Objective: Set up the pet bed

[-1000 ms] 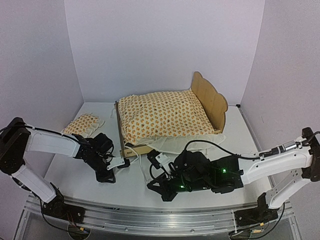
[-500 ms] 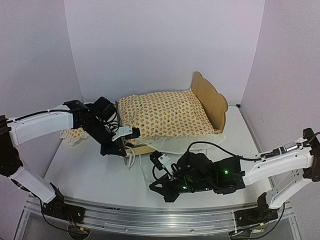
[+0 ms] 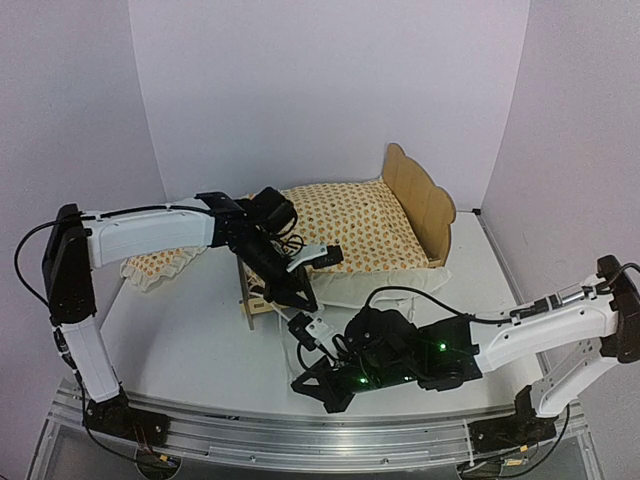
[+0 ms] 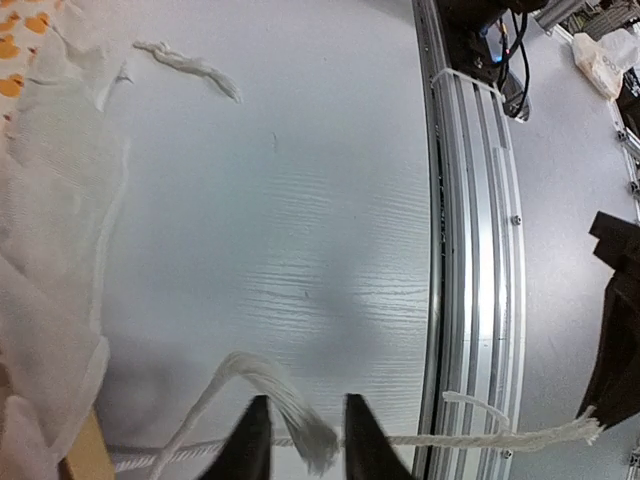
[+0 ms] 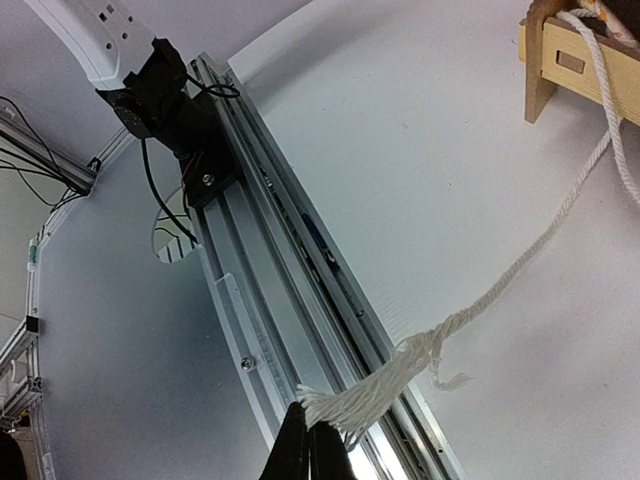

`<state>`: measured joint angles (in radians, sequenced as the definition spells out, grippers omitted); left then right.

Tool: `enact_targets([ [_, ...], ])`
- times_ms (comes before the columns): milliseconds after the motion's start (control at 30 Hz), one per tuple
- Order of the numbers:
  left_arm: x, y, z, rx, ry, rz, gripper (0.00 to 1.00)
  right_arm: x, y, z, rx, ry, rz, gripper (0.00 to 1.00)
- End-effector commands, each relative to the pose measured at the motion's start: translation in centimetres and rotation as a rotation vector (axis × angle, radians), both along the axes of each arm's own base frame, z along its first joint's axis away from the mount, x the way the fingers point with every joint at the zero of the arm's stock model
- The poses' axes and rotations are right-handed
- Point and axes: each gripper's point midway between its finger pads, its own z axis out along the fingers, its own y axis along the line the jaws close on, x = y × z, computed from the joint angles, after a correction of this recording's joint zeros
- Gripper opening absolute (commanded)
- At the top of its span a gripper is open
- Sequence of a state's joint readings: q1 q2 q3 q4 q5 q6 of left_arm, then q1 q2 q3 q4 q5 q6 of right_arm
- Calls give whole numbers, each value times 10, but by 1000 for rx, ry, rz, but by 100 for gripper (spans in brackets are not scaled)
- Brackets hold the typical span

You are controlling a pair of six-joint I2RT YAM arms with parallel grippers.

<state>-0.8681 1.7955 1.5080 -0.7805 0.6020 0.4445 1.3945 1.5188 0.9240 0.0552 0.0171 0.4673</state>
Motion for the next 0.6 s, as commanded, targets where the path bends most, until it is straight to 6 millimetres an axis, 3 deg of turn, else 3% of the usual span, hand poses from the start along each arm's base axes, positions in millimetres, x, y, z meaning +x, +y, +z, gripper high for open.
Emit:
enact_targets([
  [0, -32, -14, -19, -3, 87, -70, 46, -4, 14, 39, 108, 0, 39, 0],
  [133, -40, -4, -20, 17, 65, -93, 71, -4, 18, 38, 113, 2, 44, 0],
  [200, -39, 4, -14, 30, 19, -100, 77, 0, 17, 38, 120, -6, 23, 0],
  [267, -31, 14, -9, 55, -30, -76, 78, 10, 15, 40, 133, -9, -23, 0],
  [433, 2, 43, 15, 54, -156, 46, 61, 55, 11, 45, 155, 0, -206, 0],
  [567, 16, 67, 20, 84, -250, -41, 66, 81, 9, 45, 187, 43, -298, 0],
])
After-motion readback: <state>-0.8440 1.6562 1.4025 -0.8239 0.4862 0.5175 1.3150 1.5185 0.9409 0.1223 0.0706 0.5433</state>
